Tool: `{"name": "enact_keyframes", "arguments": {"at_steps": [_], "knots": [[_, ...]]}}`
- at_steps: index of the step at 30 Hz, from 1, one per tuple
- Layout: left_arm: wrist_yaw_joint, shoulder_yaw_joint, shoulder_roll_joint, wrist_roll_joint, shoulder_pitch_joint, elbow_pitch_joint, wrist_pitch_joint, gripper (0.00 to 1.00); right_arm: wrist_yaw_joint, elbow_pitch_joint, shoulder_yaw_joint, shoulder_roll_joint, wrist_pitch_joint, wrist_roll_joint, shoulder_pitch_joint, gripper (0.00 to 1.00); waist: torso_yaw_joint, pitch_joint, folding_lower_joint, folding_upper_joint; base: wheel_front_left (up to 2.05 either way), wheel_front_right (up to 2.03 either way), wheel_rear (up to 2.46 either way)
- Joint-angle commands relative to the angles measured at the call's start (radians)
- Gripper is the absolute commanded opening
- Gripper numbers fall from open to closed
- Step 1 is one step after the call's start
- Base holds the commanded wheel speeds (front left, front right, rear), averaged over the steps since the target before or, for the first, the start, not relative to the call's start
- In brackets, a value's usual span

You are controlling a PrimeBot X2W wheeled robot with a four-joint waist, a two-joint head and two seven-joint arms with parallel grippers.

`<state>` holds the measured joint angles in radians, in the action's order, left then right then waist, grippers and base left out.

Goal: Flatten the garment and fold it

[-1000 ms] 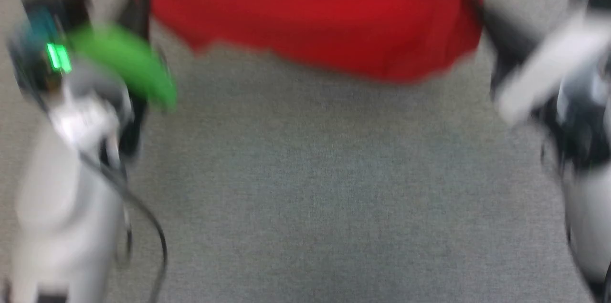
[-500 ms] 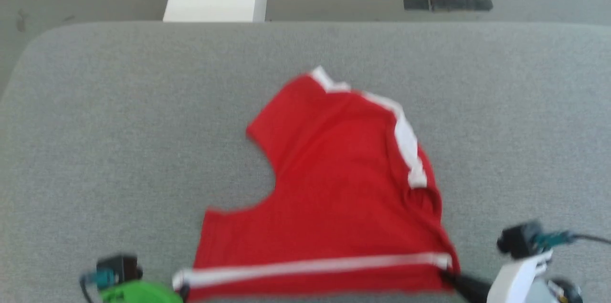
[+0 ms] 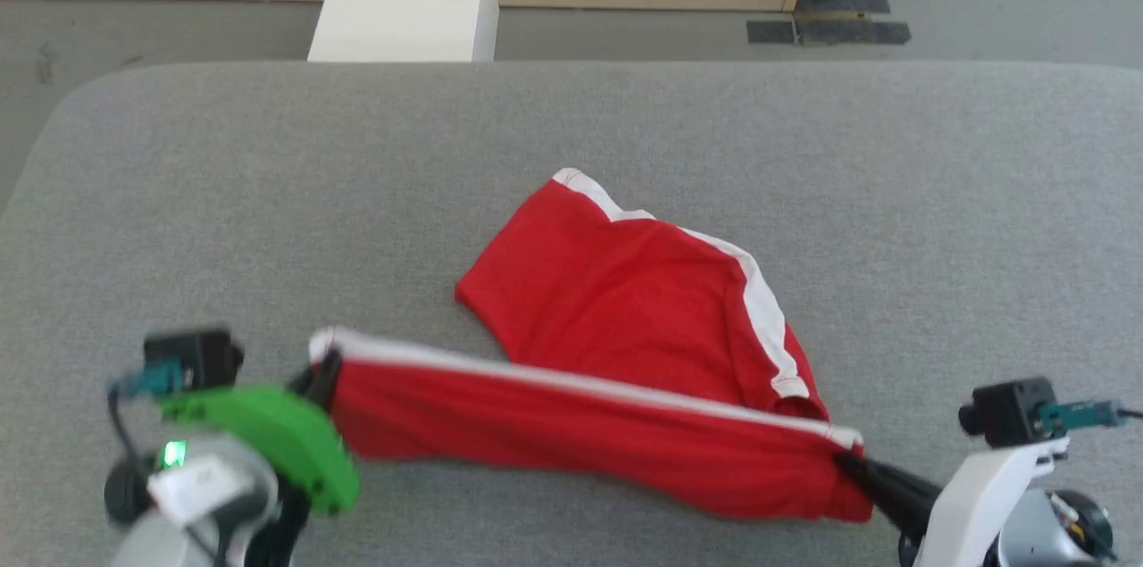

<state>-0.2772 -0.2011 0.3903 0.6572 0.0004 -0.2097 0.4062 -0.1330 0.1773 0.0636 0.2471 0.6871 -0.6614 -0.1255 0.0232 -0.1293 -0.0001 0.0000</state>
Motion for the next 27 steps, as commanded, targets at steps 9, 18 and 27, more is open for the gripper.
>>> {"name": "enact_keyframes", "arguments": {"at_steps": [9,18,27], "knots": [[0.140,-0.092,-0.027,-0.071,-0.464,0.332,-0.050,0.00,0.002,-0.016,-0.136,-0.075,0.020,0.097,0.130,0.00,-0.069,-0.134,0.0001,0.0000,0.00,0.00,0.00],[0.213,-0.143,-0.055,-0.097,-0.666,0.577,-0.061,0.00,0.002,-0.015,-0.154,-0.111,0.069,0.117,0.190,0.00,-0.143,-0.237,0.0001,0.0000,0.00,0.00,0.00],[0.264,-0.185,-0.090,-0.122,-0.796,0.693,-0.103,0.00,0.002,-0.033,-0.145,-0.131,0.093,0.120,0.195,0.00,-0.174,-0.295,0.0001,0.0000,0.00,0.00,0.00]]}}
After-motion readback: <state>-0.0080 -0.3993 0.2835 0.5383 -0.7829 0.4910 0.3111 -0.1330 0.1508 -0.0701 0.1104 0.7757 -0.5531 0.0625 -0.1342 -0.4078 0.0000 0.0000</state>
